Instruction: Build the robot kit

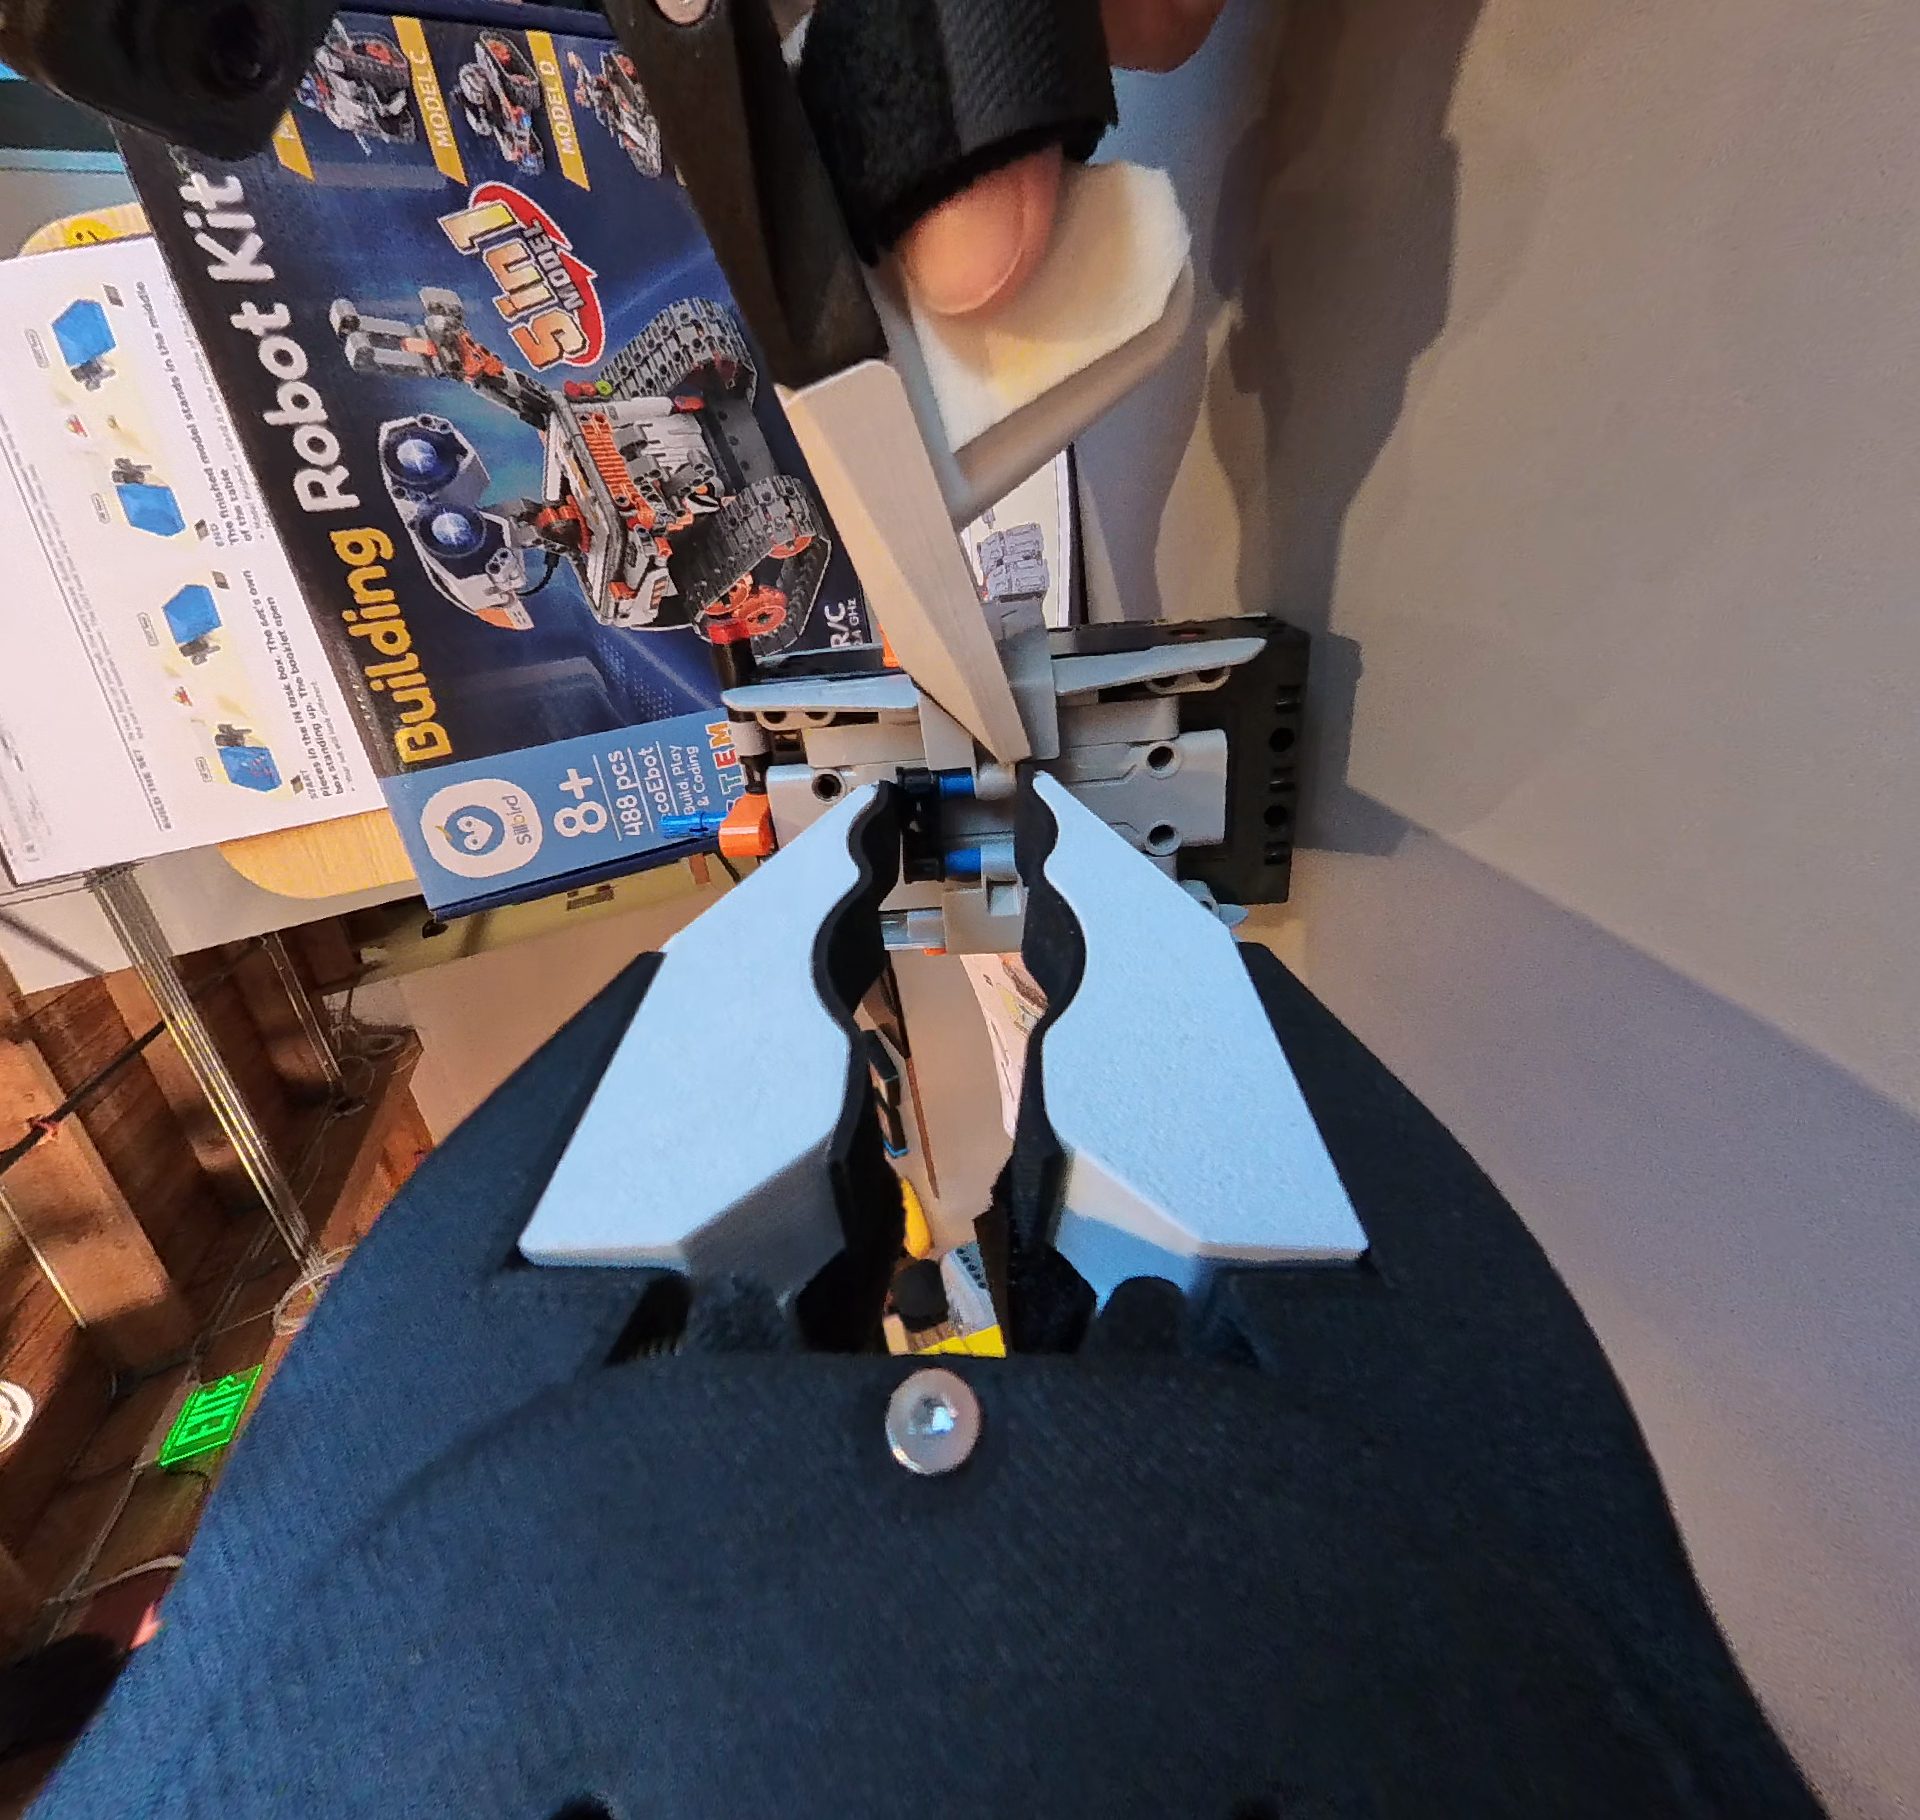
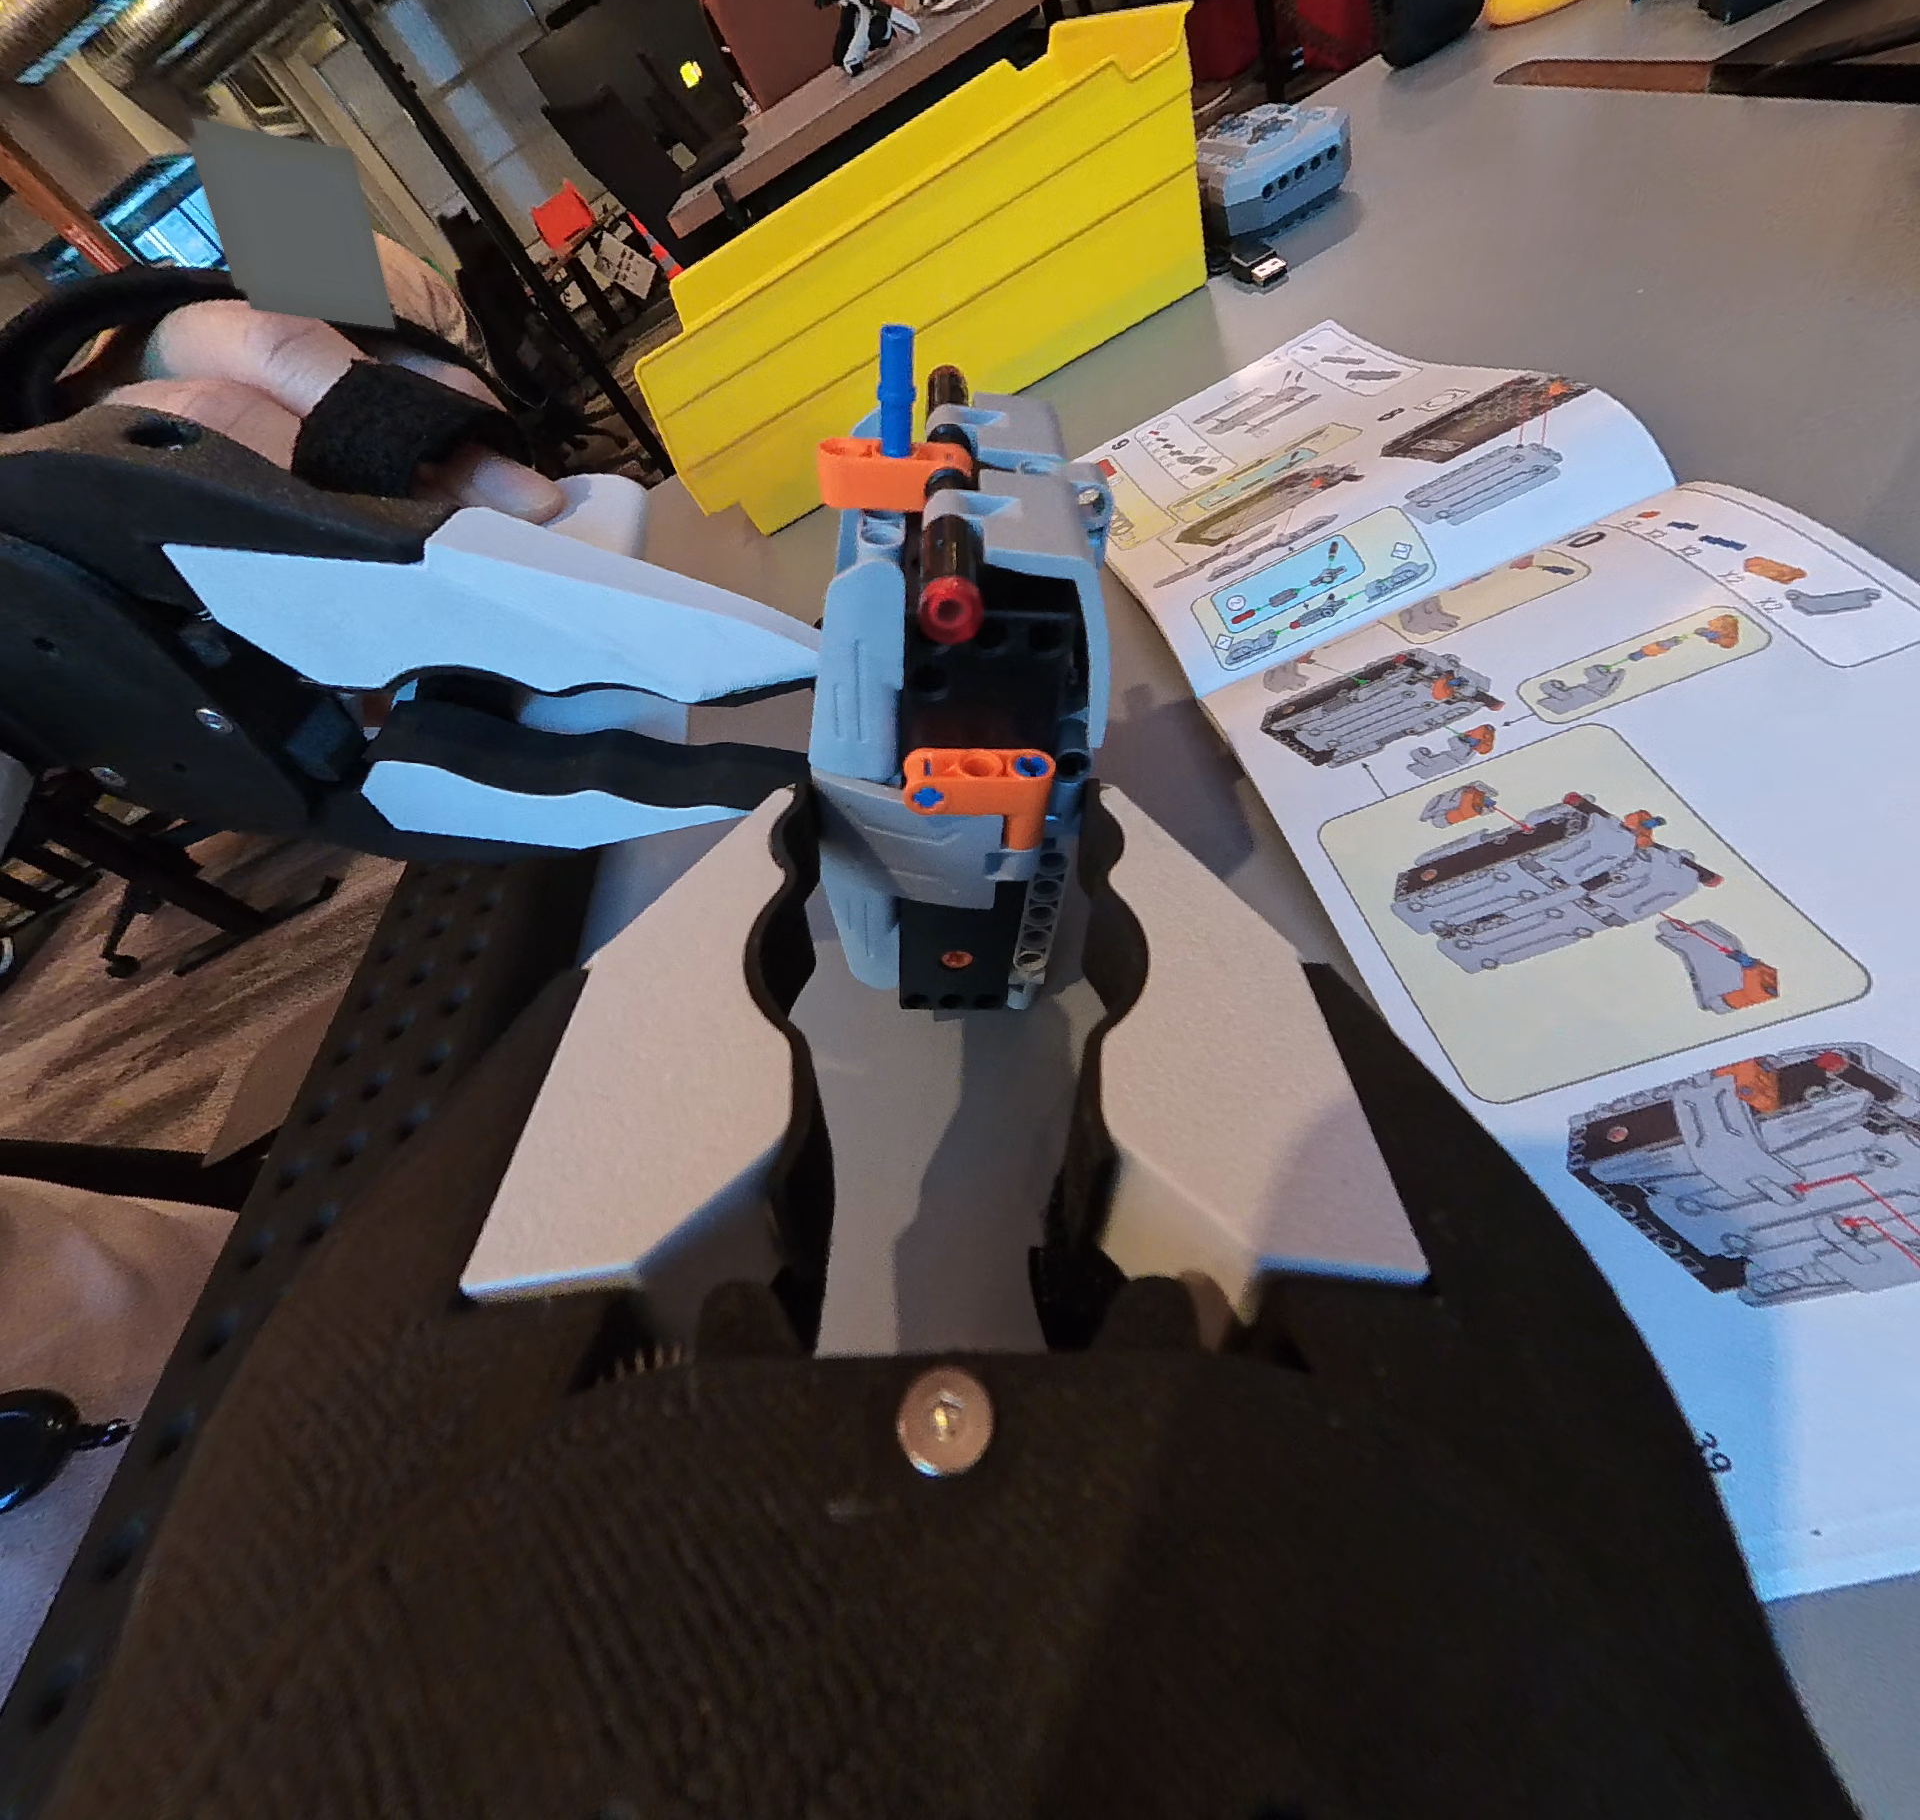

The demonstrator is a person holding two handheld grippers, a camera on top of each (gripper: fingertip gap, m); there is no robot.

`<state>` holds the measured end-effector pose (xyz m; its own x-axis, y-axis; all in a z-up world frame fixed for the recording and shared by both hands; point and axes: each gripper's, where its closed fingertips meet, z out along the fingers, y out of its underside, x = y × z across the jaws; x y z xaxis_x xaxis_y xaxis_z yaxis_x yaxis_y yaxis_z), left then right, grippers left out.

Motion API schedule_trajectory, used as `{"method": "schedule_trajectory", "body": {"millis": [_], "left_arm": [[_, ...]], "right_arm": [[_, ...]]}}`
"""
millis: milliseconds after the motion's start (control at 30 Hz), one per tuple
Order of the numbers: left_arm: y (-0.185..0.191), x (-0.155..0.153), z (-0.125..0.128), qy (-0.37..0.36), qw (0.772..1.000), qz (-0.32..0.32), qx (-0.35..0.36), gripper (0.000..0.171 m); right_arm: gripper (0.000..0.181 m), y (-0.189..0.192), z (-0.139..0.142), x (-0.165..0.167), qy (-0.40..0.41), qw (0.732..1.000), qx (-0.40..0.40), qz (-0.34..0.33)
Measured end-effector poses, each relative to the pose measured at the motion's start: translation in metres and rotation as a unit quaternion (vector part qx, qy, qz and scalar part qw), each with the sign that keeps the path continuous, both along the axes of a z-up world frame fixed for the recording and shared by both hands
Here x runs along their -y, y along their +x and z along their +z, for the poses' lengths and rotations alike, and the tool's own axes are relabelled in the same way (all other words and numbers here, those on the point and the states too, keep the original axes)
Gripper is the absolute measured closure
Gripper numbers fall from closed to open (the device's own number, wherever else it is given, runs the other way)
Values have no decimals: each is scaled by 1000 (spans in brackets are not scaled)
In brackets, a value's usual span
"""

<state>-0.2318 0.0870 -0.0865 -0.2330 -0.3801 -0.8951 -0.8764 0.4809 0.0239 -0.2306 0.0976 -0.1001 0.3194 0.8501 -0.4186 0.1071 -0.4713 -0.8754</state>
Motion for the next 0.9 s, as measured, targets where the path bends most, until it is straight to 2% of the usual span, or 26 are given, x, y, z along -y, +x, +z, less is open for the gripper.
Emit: {"method": "schedule_trajectory", "body": {"millis": [133, 300, 567, 800, 900], "left_arm": [[0, 0, -1, 12, 1000, -22, -6, 151], [2, -1, 0, -9, 1000, -9, 12, 150], [2, 0, 0, 9, 1000, -12, 15, 150], [3, -2, 5, 3, 999, -11, 40, 140], [2, -2, 2, 0, 999, -19, 34, 145]], "right_arm": [[131, 0, 0, 0, -3, 1000, -2, -1], [131, 0, 0, -1, -12, 1000, -5, -2], [131, 0, 0, -1, -14, 1000, -5, -1], [131, 1, 0, -1, -15, 1000, -6, -2], [131, 1, 0, -2, -17, 1000, -7, -4]]}}
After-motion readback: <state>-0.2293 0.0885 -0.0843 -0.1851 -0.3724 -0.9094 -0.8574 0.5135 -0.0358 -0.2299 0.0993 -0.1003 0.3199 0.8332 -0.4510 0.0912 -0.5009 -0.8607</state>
